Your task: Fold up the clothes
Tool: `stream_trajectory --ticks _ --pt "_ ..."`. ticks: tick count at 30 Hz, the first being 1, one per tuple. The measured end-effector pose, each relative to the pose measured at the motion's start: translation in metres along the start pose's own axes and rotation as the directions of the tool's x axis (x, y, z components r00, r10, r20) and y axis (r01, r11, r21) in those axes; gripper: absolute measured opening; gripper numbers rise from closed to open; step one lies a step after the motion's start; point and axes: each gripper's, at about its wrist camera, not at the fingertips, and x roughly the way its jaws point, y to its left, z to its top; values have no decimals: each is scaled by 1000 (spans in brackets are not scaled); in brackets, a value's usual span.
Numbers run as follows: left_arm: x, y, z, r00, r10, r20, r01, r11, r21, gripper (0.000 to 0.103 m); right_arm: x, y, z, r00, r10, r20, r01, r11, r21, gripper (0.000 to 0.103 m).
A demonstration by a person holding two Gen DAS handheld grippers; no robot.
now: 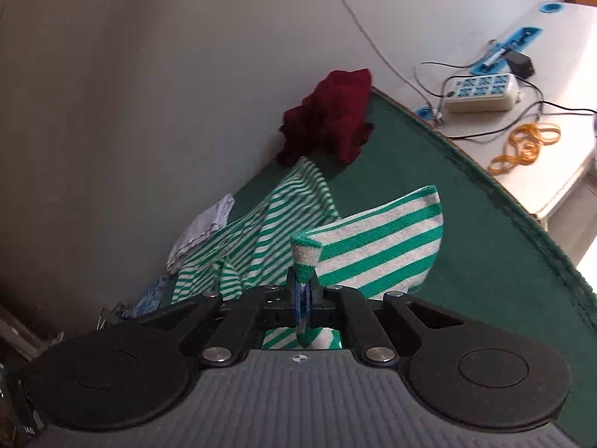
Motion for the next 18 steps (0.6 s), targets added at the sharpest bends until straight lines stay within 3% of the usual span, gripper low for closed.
stream_trajectory --ticks 3,7,12,15,18 --pt "-28 26 -2 998 -19 67 27 992 -126 88 22 42 -19 990 102 -99 -118 978 -171 3" --pt "-32 45 -14 993 -78 85 97 960 -262 88 49 73 -61 945 154 -289 -245 918 -311 3" --pt "-21 32 -23 976 -205 74 218 936 -278 88 54 67 -74 948 87 -305 -195 918 -344 3" --pt "-8 24 -13 968 -245 55 251 936 -249 88 48 61 -72 953 77 -293 -178 925 -336 3" --pt "10 28 -4 966 -257 26 255 932 -259 88 47 66 -81 951 58 -305 -184 898 -401 4"
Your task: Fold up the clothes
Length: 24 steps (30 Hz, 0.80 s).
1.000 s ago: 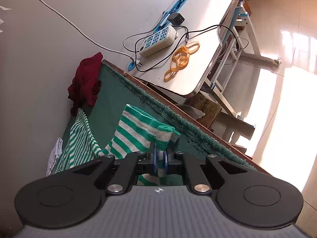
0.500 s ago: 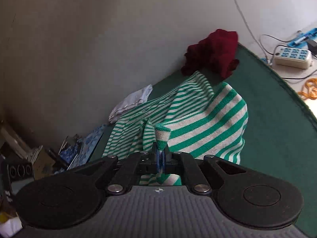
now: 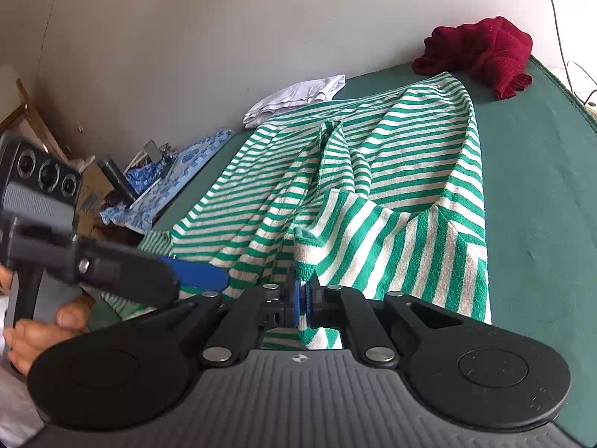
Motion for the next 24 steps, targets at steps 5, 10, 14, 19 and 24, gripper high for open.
stream_trajectory --ticks 5,10,14,19,24 --pt "24 29 6 996 -34 -80 23 991 -134 88 5 26 -22 998 -55 -32 46 971 -235 4" --pt "39 42 9 996 -8 -93 -13 975 -221 88 2 40 -32 997 -77 -20 65 935 -348 3" --pt "45 45 12 997 1 -77 -21 966 -256 80 0 41 -33 996 -88 -12 78 931 -356 3" --pt "49 51 8 997 21 -68 -41 950 -309 69 0 37 -32 995 -99 -32 84 947 -311 7" --pt "54 54 -1 998 -65 -9 59 942 -330 103 2 33 -38 993 -102 -56 84 964 -253 11"
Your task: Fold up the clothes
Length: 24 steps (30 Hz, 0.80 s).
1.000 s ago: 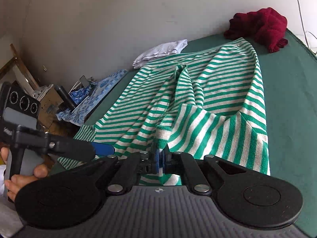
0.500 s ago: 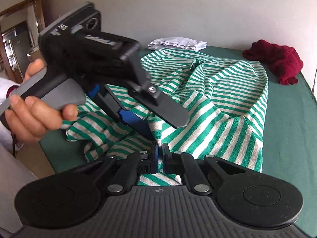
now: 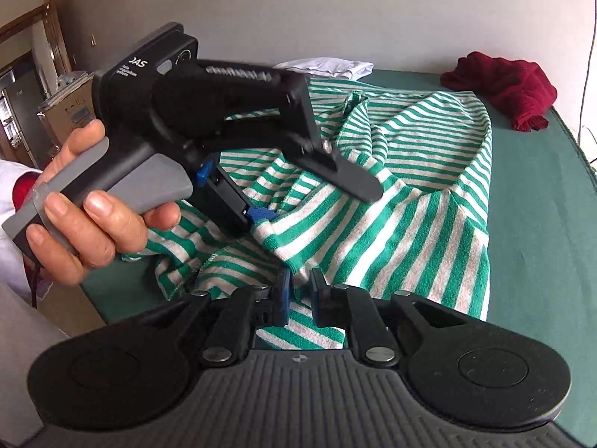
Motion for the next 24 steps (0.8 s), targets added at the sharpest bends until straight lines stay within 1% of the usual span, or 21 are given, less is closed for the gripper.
stream_trajectory --ticks 2,5,6,7,8,9,10,11,13,14,15,16,17,18,19,20,21,22,23,24 --pt "4 -6 -3 1000 18 -9 -18 999 40 103 3 1 -3 1000 0 -18 1 1000 12 13" --pt "8 -15 -9 999 47 -24 -44 993 107 102 4 -3 -5 1000 12 -18 -11 999 40 15" --pt "9 -16 -9 999 49 -24 -46 992 115 102 4 -4 -6 1000 16 -16 -15 999 51 16" --pt "9 -15 -9 999 40 -18 -38 994 104 102 4 -6 -6 1000 23 -14 -22 998 64 20" --pt "8 -12 -8 999 30 -12 -29 996 88 102 3 -7 -7 1000 29 -10 -28 997 75 30" --pt "6 -9 -7 1000 20 -2 -20 998 67 101 2 -7 -8 999 35 -7 -35 996 85 34" --pt "4 -6 -7 1000 12 8 -12 999 49 98 2 -9 -8 999 52 -4 -52 994 97 40" --pt "2 -3 -5 1000 4 17 -4 999 35 97 2 -10 -9 998 70 0 -70 992 109 54" --pt "-2 1 -4 999 -3 33 3 1000 14 98 4 -10 -10 994 107 -10 -105 987 118 73" --pt "-3 0 -4 999 8 37 -9 1000 17 97 5 -11 -10 992 125 -15 -122 985 122 76" --pt "-3 0 -5 999 19 41 -20 1000 20 96 6 -8 -10 992 120 -24 -117 988 105 76" --pt "-3 -1 -5 999 31 45 -32 999 23 90 6 -3 -9 993 111 -30 -108 991 83 76" --pt "-3 -1 -6 998 45 50 -47 999 20 77 6 -2 -9 994 106 -30 -104 992 76 76" --pt "-3 1 -6 996 65 58 -66 998 8 70 6 -1 -9 994 102 -29 -100 993 70 75" --pt "-4 4 -5 994 84 63 -84 996 -11 54 3 -4 -9 995 96 -14 -95 992 82 65" --pt "-6 10 -3 993 102 60 -100 994 -41 34 1 -7 -9 996 90 2 -90 991 94 51" --pt "-7 16 -2 991 119 54 -115 991 -70 22 -2 -10 -8 996 84 18 -85 991 107 45" --pt "-8 23 0 990 136 48 -130 987 -98 1 -6 -14 -9 996 79 36 -83 988 131 42" --pt "-8 28 0 989 139 44 -132 984 -123 8 -11 -19 -9 996 74 55 -81 985 155 41" --pt "-9 33 -1 991 125 46 -117 983 -143 8 -15 -20 -11 995 62 72 -73 984 165 40"
